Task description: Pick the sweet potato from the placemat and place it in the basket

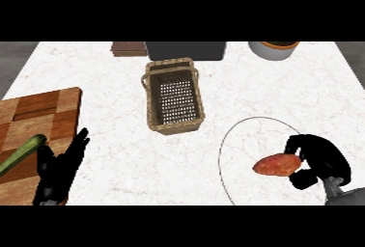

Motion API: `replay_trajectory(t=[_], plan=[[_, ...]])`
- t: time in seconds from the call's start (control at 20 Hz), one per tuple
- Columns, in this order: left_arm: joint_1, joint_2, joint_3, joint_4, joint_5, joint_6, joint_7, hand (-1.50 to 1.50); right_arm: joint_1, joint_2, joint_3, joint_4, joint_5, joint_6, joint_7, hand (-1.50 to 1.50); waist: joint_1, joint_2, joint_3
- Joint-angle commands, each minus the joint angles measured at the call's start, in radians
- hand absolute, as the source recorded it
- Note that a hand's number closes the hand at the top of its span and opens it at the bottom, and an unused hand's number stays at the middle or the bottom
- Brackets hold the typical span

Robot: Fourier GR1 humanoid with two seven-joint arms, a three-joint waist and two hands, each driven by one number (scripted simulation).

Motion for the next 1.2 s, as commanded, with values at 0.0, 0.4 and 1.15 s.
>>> replay_trajectory(t=[0.0,0.4,1.15], plan=[[0.037,0.016,-0.006,0.022,-0.006,-0.010,0.072,0.00,-0.064,0.106,0.128,-0.090,0.079,0.043,0.114,1.50,0.013,0.012,-0.011],[-0.014,-0.007,-0.061,0.047,-0.027,-0.032,0.055,0.00,-0.316,0.534,0.531,-0.141,0.282,0.143,0.411,1.50,0.108,0.008,-0.022],[-0.038,-0.017,-0.044,0.061,-0.023,-0.013,0.085,0.00,-0.667,0.544,0.465,-0.396,0.249,-0.415,0.730,1.50,0.075,-0.005,-0.017]])
